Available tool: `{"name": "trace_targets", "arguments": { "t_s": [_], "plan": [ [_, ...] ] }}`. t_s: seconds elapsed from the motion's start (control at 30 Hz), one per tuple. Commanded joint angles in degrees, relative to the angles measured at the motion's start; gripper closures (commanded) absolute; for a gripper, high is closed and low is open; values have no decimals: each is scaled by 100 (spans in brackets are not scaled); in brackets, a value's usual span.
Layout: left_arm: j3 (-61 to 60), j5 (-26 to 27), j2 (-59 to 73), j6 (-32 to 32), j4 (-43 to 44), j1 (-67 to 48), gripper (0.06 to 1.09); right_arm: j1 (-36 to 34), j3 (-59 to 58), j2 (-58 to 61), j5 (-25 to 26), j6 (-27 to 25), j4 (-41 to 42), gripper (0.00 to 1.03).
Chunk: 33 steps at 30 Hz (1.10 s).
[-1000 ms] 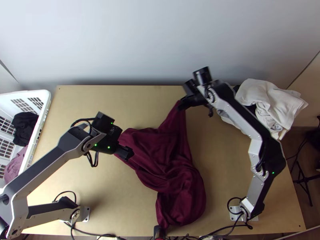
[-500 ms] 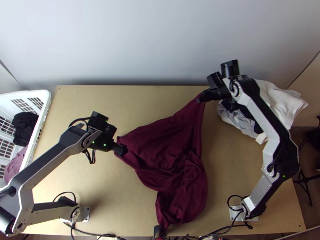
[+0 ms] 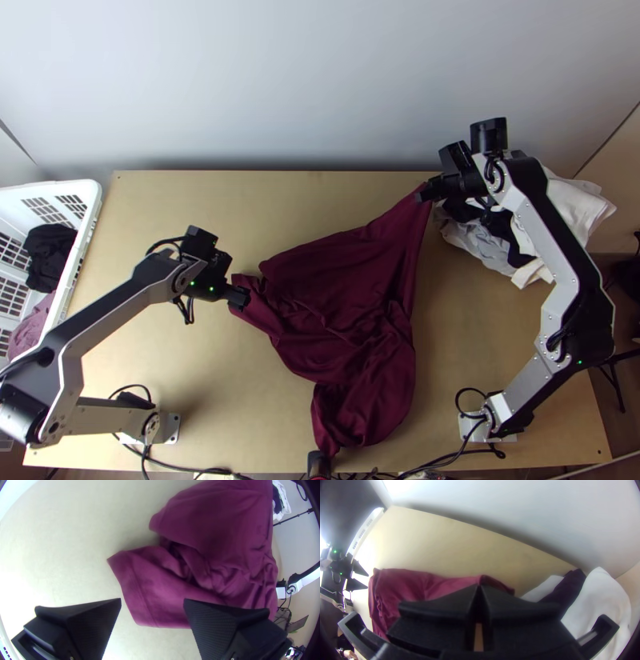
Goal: Fold the t-shirt
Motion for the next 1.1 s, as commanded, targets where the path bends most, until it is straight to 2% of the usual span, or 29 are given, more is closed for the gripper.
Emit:
{"name": "trace_targets", "arguments": {
  "t_s": [0.0, 0.07, 0.17, 0.33, 0.43, 0.53, 0.83, 1.07],
  "plan": [
    [-124, -126, 402, 45, 339, 22, 41, -67, -148, -162, 0, -36, -15, 100],
    [-115, -126, 516, 45, 366, 30, 55, -84, -166, -206, 0, -44, -15, 100],
    [-115, -126, 683, 71, 366, 30, 68, -111, -174, -232, 0, -53, -15, 100],
    [-150, -126, 771, 133, 401, 74, 88, -137, -192, -285, 0, -53, -15, 100],
    [-124, -117, 621, 141, 392, 110, 92, -137, -236, -320, 0, -53, -15, 100],
    [35, -117, 182, 124, 374, 136, 105, -119, -218, -364, 0, -53, -15, 100],
    [1678, -117, -688, 71, -206, 1103, 105, 21, 265, -750, 0, -27, -112, 100],
    [3330, -117, -864, -17, -601, 2017, 105, 30, 1179, -1120, 158, -9, -288, 100]
  ]
}}
